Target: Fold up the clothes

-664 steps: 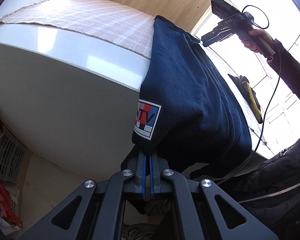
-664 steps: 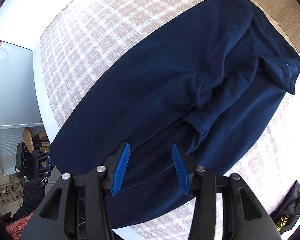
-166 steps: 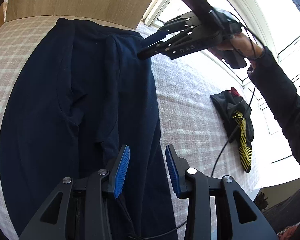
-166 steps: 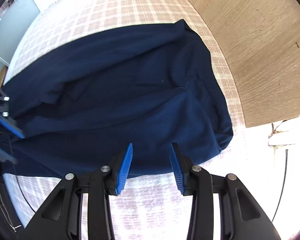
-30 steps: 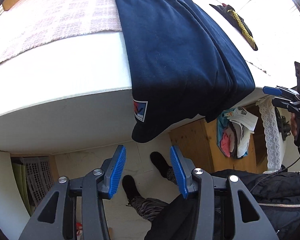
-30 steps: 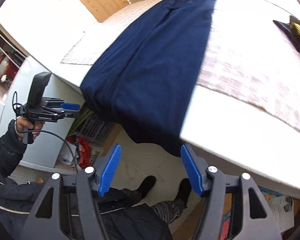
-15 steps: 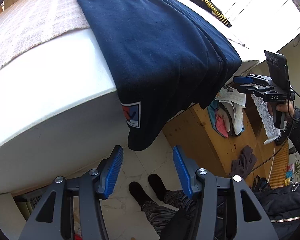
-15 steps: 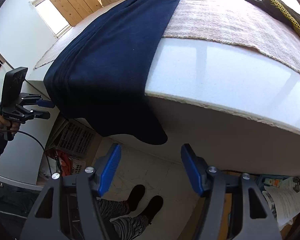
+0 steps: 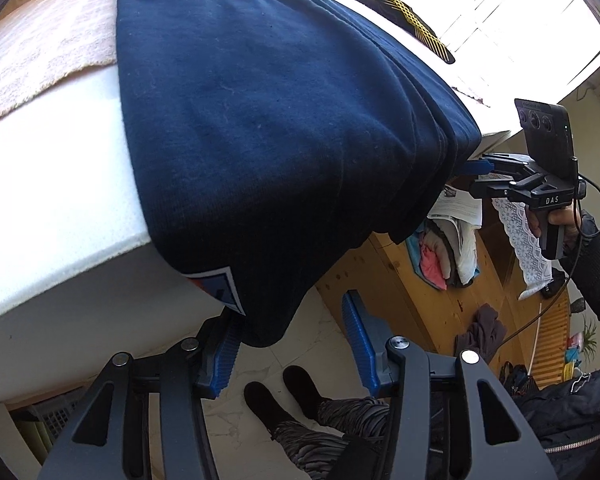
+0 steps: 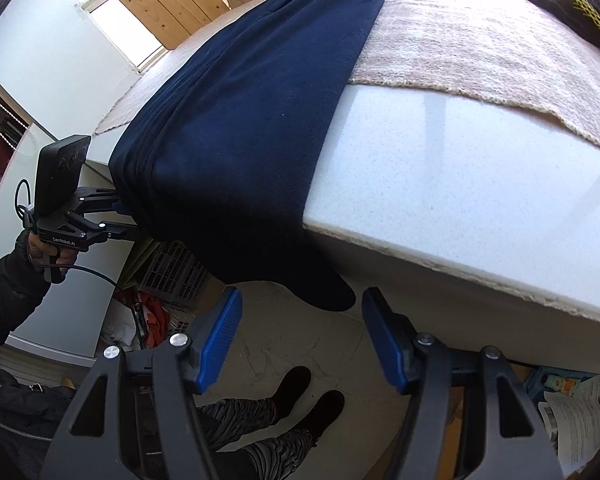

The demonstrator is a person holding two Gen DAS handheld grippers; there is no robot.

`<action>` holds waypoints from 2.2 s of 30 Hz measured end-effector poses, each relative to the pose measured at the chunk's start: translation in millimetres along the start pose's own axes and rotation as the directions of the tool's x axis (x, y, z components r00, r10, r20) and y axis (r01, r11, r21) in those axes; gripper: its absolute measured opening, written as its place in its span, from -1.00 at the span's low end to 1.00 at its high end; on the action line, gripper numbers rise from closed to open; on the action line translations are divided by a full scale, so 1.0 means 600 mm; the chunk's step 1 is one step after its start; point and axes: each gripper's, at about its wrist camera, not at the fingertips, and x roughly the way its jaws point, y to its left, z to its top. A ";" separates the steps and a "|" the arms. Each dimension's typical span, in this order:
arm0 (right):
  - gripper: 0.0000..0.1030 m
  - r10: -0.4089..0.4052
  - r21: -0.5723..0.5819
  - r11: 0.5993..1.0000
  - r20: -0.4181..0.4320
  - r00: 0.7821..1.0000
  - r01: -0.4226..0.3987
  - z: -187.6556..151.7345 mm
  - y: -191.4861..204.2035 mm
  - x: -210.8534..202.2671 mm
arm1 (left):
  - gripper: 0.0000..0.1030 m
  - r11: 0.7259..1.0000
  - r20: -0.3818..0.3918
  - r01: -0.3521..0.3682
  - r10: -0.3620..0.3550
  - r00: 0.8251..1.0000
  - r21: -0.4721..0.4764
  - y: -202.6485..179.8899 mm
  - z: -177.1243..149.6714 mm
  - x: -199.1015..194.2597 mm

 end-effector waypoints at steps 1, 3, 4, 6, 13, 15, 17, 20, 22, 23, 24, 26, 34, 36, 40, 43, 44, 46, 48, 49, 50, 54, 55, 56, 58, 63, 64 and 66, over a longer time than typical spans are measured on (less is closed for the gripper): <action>0.20 0.003 -0.002 1.000 0.001 1.000 -0.003 0.003 -0.003 -0.004 | -0.46 1.000 -0.004 0.001 0.000 1.000 0.030 -0.009 0.000 -0.001; 0.20 0.008 -0.010 1.000 -0.002 1.000 -0.008 0.008 -0.008 -0.010 | -0.59 0.997 -0.012 0.011 -0.010 1.000 0.076 -0.022 0.000 -0.004; 0.20 0.012 -0.014 1.000 -0.007 1.000 -0.012 0.010 -0.010 -0.010 | -0.60 0.996 -0.012 0.017 -0.016 1.000 0.086 -0.026 0.001 -0.007; 0.20 0.019 -0.023 1.000 -0.017 1.000 -0.019 0.015 -0.015 -0.009 | -0.65 0.995 -0.011 0.028 -0.027 1.000 0.099 -0.032 0.001 -0.012; 0.13 0.020 -0.047 0.999 -0.035 0.999 -0.021 0.028 -0.020 -0.010 | -0.75 0.993 -0.011 0.045 -0.044 0.999 0.110 -0.036 0.001 -0.021; -0.10 0.021 -0.053 0.998 -0.049 0.999 -0.023 0.033 -0.020 -0.008 | -0.77 0.992 -0.014 0.049 -0.048 0.999 0.115 -0.038 0.002 -0.022; -0.55 0.008 -0.069 0.998 -0.064 0.998 -0.012 0.036 -0.018 -0.004 | -0.77 0.991 -0.012 0.061 -0.060 0.998 0.120 -0.033 0.002 -0.032; -0.85 0.009 -0.081 0.997 -0.099 0.995 -0.017 0.038 -0.018 0.002 | -0.80 0.989 -0.001 0.076 -0.077 0.997 0.126 -0.034 -0.001 -0.039; -0.89 0.029 -0.075 0.996 -0.100 0.995 -0.037 0.036 -0.016 -0.014 | -0.80 0.987 0.009 0.095 -0.097 0.995 0.127 -0.037 -0.002 -0.045; -0.90 0.040 -0.072 0.996 -0.100 0.994 -0.048 0.035 -0.015 -0.022 | -0.83 0.986 0.011 0.104 -0.107 0.994 0.129 -0.039 -0.003 -0.048; -0.90 0.055 -0.061 0.996 -0.094 0.994 -0.061 0.035 -0.014 -0.032 | -0.88 0.985 0.013 0.111 -0.114 0.993 0.130 -0.040 -0.003 -0.053; -0.91 0.092 -0.036 0.995 -0.080 0.993 -0.095 0.034 -0.004 -0.056 | -0.88 0.983 0.018 0.125 -0.129 0.992 0.135 -0.044 -0.005 -0.063; -0.91 0.194 0.048 0.980 0.035 0.980 -0.195 0.044 0.018 -0.134 | -0.88 0.964 0.081 0.214 -0.229 0.970 0.155 -0.057 0.003 -0.128; -0.91 0.217 0.078 0.973 0.039 0.975 -0.219 0.048 0.014 -0.142 | -0.88 0.961 0.095 0.225 -0.242 0.966 0.162 -0.058 0.010 -0.142; -0.91 0.184 0.097 0.977 0.048 0.982 -0.188 0.049 0.026 -0.138 | -0.88 0.958 0.103 0.232 -0.251 0.963 0.169 -0.057 0.027 -0.150; -0.91 0.243 0.122 0.959 0.101 0.965 -0.254 0.044 0.043 -0.157 | -0.89 0.950 0.111 0.267 -0.287 0.952 0.164 -0.055 0.045 -0.154; -0.91 0.266 0.136 0.950 0.124 0.956 -0.282 0.050 0.042 -0.168 | -0.89 0.945 0.119 0.281 -0.302 0.946 0.164 -0.055 0.053 -0.158; -0.91 0.292 0.162 0.934 0.165 0.942 -0.318 0.063 0.039 -0.182 | -0.88 0.941 0.129 0.295 -0.317 0.939 0.164 -0.050 0.070 -0.165; -0.91 0.287 0.183 0.928 0.203 0.936 -0.324 0.074 0.034 -0.187 | -0.88 0.943 0.140 0.291 -0.314 0.939 0.160 -0.042 0.090 -0.170; -0.91 0.287 0.195 0.923 0.223 0.932 -0.331 0.080 0.022 -0.192 | -0.88 0.944 0.146 0.289 -0.312 0.939 0.158 -0.038 0.100 -0.173; -0.91 0.298 0.207 0.915 0.236 0.925 -0.347 0.083 0.007 -0.197 | -0.88 0.945 0.151 0.287 -0.310 0.939 0.156 -0.035 0.110 -0.176; -0.91 0.282 0.263 0.900 0.257 0.924 -0.348 0.142 -0.049 -0.193 | -0.88 0.956 0.158 0.280 -0.291 0.944 0.087 0.007 0.169 -0.167; -0.91 0.278 0.276 0.897 0.254 0.927 -0.344 0.160 -0.063 -0.186 | -0.88 0.961 0.156 0.270 -0.277 0.948 0.066 0.020 0.187 -0.161; -0.91 0.257 0.286 0.903 0.239 0.936 -0.321 0.187 -0.070 -0.168 | -0.89 0.966 0.148 0.258 -0.260 0.954 0.035 0.037 0.208 -0.152; -0.91 0.183 0.304 0.923 0.193 0.964 -0.236 0.233 -0.105 -0.140 | -0.88 0.969 0.109 0.228 -0.218 0.970 -0.096 0.095 0.245 -0.118; -0.86 0.150 0.416 0.898 0.018 0.988 -0.144 0.292 -0.178 -0.083 | -0.64 0.912 0.048 0.214 -0.210 0.976 -0.351 0.206 0.292 -0.071; -0.82 0.166 0.411 0.898 0.018 0.986 -0.159 0.293 -0.179 -0.092 | -0.58 0.916 0.046 0.212 -0.209 0.977 -0.340 0.206 0.292 -0.078; -0.64 0.177 0.371 0.914 0.005 0.984 -0.166 0.293 -0.171 -0.114 | -0.06 0.948 0.031 0.151 -0.148 0.988 -0.279 0.193 0.291 -0.100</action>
